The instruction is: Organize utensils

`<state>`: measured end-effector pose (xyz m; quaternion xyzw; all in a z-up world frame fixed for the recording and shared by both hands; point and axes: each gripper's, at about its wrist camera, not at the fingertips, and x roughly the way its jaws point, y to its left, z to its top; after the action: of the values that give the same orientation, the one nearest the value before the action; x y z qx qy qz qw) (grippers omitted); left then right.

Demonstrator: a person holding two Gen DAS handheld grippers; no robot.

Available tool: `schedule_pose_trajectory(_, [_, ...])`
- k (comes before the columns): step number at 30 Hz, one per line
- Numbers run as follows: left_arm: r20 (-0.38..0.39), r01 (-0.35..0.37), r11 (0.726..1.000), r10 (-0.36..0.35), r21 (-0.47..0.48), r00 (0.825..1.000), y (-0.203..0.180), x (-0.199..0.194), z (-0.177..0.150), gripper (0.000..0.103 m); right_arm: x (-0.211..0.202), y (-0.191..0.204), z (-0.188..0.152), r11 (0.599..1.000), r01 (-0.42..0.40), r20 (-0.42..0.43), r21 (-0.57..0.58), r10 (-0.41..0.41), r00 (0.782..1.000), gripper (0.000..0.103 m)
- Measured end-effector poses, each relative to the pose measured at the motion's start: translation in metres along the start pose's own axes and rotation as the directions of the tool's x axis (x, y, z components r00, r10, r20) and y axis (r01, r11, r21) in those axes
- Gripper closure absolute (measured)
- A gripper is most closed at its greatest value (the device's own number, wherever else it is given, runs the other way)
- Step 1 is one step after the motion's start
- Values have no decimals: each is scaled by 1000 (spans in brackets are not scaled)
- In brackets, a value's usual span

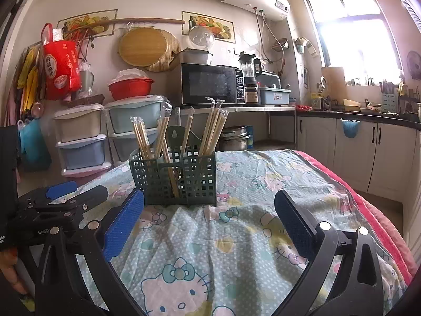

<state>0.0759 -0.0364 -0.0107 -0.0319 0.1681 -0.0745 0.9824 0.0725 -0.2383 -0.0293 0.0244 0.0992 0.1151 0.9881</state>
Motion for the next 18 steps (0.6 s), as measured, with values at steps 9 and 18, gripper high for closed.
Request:
schedule_pose_trajectory(9, [-1,0,1000,0,0,1000,0,0,0,10,0,0,-1,1000,3,3,-5,-3,1000,6])
schedule_pose_trajectory(18, [-3,-2,1000,2,-1,1000,0,0,0,10,1,1,-1,1000,5,5,-10,-5,1000,6])
